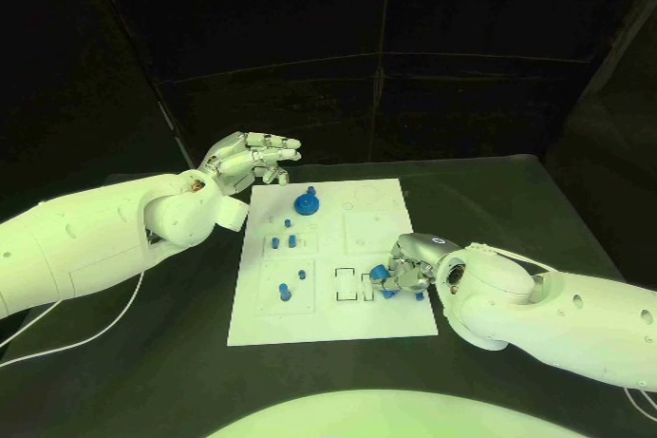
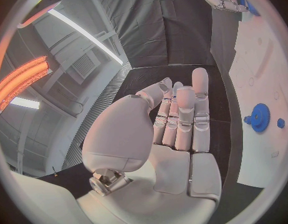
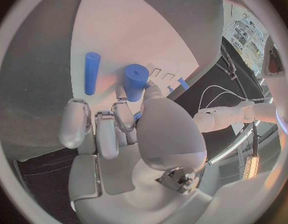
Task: Assemble the parts on the task board
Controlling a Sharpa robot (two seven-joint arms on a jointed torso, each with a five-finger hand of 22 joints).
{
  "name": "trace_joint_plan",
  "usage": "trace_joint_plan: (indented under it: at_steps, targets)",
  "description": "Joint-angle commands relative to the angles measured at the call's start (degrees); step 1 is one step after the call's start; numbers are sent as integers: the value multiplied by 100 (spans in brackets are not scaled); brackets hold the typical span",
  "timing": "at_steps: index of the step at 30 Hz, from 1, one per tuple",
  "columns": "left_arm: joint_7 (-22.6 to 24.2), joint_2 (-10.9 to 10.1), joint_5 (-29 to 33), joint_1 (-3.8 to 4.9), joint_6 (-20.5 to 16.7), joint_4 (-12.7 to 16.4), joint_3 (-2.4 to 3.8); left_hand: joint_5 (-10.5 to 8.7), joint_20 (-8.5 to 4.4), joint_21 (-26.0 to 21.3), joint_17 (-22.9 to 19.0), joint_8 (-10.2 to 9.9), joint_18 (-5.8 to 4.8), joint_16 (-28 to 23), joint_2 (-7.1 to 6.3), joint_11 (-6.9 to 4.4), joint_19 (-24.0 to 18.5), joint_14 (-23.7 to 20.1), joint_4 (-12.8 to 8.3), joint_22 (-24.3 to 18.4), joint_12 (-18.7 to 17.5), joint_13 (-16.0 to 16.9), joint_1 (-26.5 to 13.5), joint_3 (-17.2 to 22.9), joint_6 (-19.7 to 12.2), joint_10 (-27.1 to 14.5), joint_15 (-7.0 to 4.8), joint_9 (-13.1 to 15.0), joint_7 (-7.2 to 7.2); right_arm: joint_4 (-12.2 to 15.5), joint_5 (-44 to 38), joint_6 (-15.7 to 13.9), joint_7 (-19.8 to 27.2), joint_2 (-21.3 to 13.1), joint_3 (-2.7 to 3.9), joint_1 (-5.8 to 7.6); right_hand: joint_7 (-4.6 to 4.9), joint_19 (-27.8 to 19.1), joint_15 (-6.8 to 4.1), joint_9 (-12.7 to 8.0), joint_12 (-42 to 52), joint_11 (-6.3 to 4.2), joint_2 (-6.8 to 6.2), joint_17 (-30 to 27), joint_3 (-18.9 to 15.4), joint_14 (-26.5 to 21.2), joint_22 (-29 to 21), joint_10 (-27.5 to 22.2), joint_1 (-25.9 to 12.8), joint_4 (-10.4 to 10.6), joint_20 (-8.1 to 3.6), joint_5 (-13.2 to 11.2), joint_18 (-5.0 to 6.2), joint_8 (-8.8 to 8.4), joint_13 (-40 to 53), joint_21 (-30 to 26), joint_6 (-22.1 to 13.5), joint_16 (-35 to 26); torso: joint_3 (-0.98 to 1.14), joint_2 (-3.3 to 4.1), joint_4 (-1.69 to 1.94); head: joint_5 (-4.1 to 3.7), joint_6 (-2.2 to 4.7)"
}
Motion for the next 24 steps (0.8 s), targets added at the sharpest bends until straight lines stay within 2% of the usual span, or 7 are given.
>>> trace_joint_plan:
  at_steps: [1, 4, 8, 11, 14, 20, 24]
  targets:
    - [16, -2, -9, 10, 80, 15, 4, 16, -6, -41, -23, 20, 78, -29, -12, -6, -40, -59, 5, -12, 25, 7, -49, -25, -59, -52, -3, -10, 6, 50, -25, -123, 74, -42, -41, -43, -27, 60, -62, 49, 50, -53, 102, 444, -14, 402, 64, 123, 102, -8, -30, 275, -59, 52, 72, 56, 119, 34, 0, 0, -1, -1, 8]
    - [15, -5, -9, 10, 80, 17, 4, 16, -6, -41, -23, 20, 78, -29, -12, -6, -40, -59, 5, -12, 25, 7, -49, -25, -59, -52, -3, -10, 6, 108, 52, -310, 108, -93, -40, -44, -59, 74, -86, 73, 88, -82, 143, 482, -30, 409, 89, 180, 94, 36, -53, 437, -64, 65, 134, 73, 188, 50, -5, -3, -2, -3, 11]
    - [15, -7, -10, 10, 81, 19, 4, 16, -6, -41, -23, 20, 78, -29, -12, -6, -40, -59, 5, -12, 25, 7, -49, -25, -59, -52, -3, -10, 6, 241, 192, -706, 172, -183, -39, -43, -80, 87, -104, 97, 117, -101, 185, 504, -67, 413, 115, 227, 30, 118, -72, 489, -69, 66, 183, 90, 240, 59, -4, -5, -1, -8, 22]
    - [14, -6, -10, 10, 82, 19, 4, 16, -6, -41, -23, 20, 78, -29, -12, -6, -40, -59, 5, -12, 25, 7, -49, -25, -59, -52, -3, -10, 6, 317, 258, -980, 222, -225, -37, -42, -82, 87, -109, 106, 121, -103, 210, 511, -90, 414, 117, 240, -17, 163, -78, 488, -70, 55, 198, 92, 244, 61, -3, -2, 1, -10, 29]
    - [12, 0, -10, 10, 92, 18, 4, 16, -6, -41, -23, 20, 78, -29, -12, -6, -40, -59, 5, -12, 25, 7, -49, -25, -59, -52, -3, -10, 6, 403, 419, -1273, 328, -273, -36, -41, -84, 90, -112, 121, 122, -105, 238, 521, -135, 415, 126, 256, -78, 182, -84, 334, -71, 37, 216, 98, 251, 64, -5, 0, 18, -26, 36]
    - [8, 3, -10, 10, 95, 17, 4, 16, -6, -41, -23, 20, 78, -29, -12, -6, -40, -59, 5, -12, 25, 7, -49, -25, -59, -52, -3, -10, 6, 469, 544, -1535, 441, -290, -35, -41, -92, 100, -114, 131, 169, -110, 266, 541, -137, 419, 146, 296, -78, 180, -87, 324, -75, 37, 274, 110, 266, 72, -2, 6, 15, 18, 57]
    - [5, 13, -10, 10, 101, 19, 4, 16, -6, -41, -23, 20, 78, -29, -12, -6, -40, -59, 5, -12, 25, 7, -49, -25, -59, -52, -3, -10, 6, 477, 601, -1585, 480, -250, -34, -40, -97, 107, -118, 138, 196, -115, 282, 553, -141, 422, 160, 320, -85, 182, -89, 341, -78, 39, 307, 118, 279, 77, -1, 9, 8, 19, 64]
